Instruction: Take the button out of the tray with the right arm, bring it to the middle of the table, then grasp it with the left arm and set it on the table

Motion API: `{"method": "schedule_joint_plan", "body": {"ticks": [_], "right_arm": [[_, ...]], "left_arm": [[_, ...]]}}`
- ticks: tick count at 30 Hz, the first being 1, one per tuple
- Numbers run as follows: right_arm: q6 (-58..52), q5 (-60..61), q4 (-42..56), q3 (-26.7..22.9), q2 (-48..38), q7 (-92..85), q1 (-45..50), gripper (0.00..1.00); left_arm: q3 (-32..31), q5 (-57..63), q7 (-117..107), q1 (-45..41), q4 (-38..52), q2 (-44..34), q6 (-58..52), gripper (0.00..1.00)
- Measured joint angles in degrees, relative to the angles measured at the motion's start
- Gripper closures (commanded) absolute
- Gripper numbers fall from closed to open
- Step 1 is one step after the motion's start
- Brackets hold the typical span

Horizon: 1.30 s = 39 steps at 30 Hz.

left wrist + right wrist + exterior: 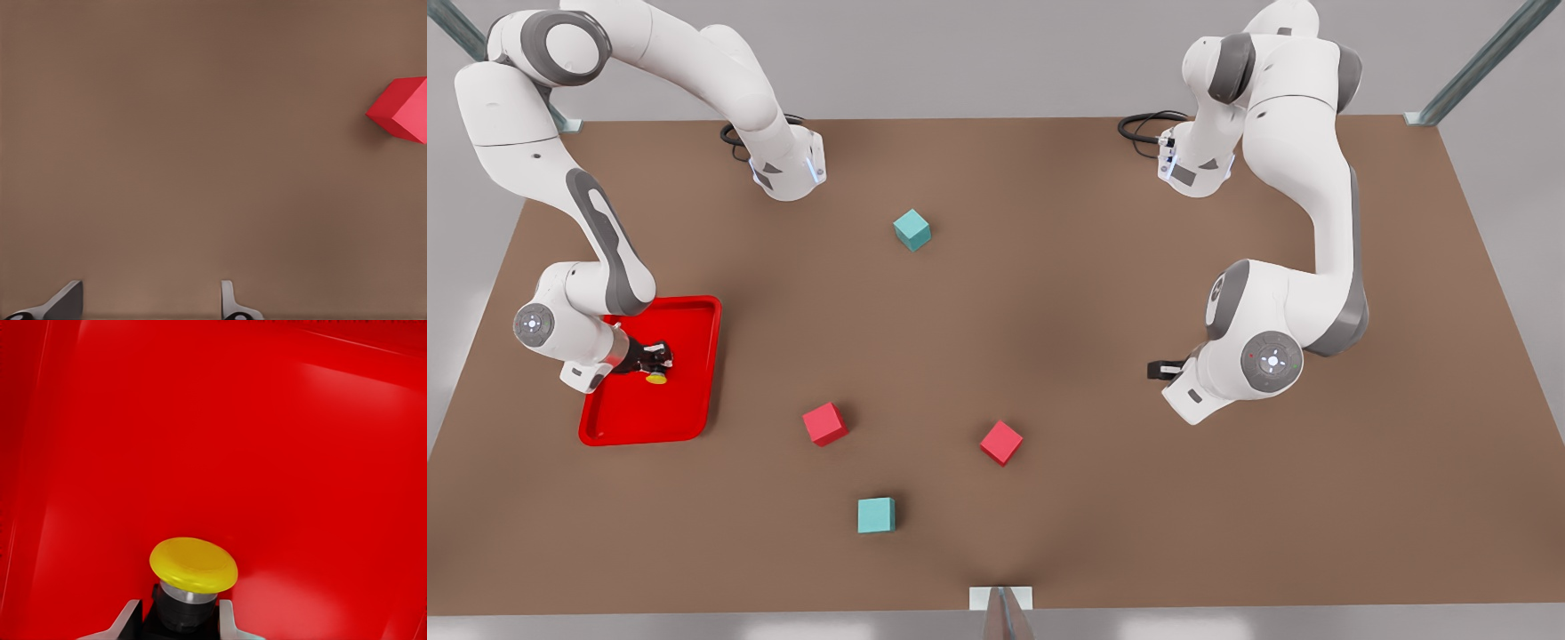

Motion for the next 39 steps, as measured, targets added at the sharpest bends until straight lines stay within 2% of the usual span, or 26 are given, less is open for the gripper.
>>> {"method": "schedule_joint_plan", "body": {"ticks": [6,14,17,20,21,23,28,34,36,39], "right_arm": [[-0.7,0.7,-0.4,1.0,-3.4,-0.3,0.0,0.55],[-7.3,7.8,-0.5,10.4,-12.4,1.5,1.5,0.55],[-10.1,15.7,-0.4,11.8,-18.2,3.3,9.4,0.55],[-12.8,24.9,1.5,11.3,-21.5,6.4,22.4,0.55],[-13.7,27.4,2.9,9.8,-21.5,7.8,27.6,0.55],[-15.4,31.5,7.5,2.5,-20.1,10.7,40.7,0.55],[-19.1,36.9,24.1,-11.8,-9.6,18.9,66.2,0.54],[-22.6,47.5,42.3,-38.6,2.7,28.9,99.4,0.54],[-23.3,51.3,45.1,-42.7,5.3,31.9,104.0,0.54],[-24.4,54.7,48.5,-44.8,8.6,36.1,107.8,0.52]], "left_arm": [[0.0,0.0,0.0,-0.1,0.0,-0.1,0.0,0.00],[0.0,0.0,-0.1,0.0,0.0,0.0,0.0,0.00],[0.0,-0.1,-0.1,0.2,0.1,0.0,-0.1,0.00],[0.0,-0.5,-0.8,0.0,1.2,0.7,-1.6,0.00],[0.0,-0.6,-1.2,0.0,1.5,0.8,-2.7,0.00],[-0.1,-0.8,-2.1,0.0,2.0,0.7,-5.1,0.00],[-0.1,-5.6,-4.0,0.3,2.4,-0.8,-12.3,0.00],[0.1,-7.5,-5.7,0.9,2.6,-0.5,-19.0,0.00],[-0.1,-7.7,-6.3,0.3,3.1,0.4,-20.1,0.00],[-0.2,-8.1,-7.4,-1.2,5.1,3.2,-20.6,0.00]]}}
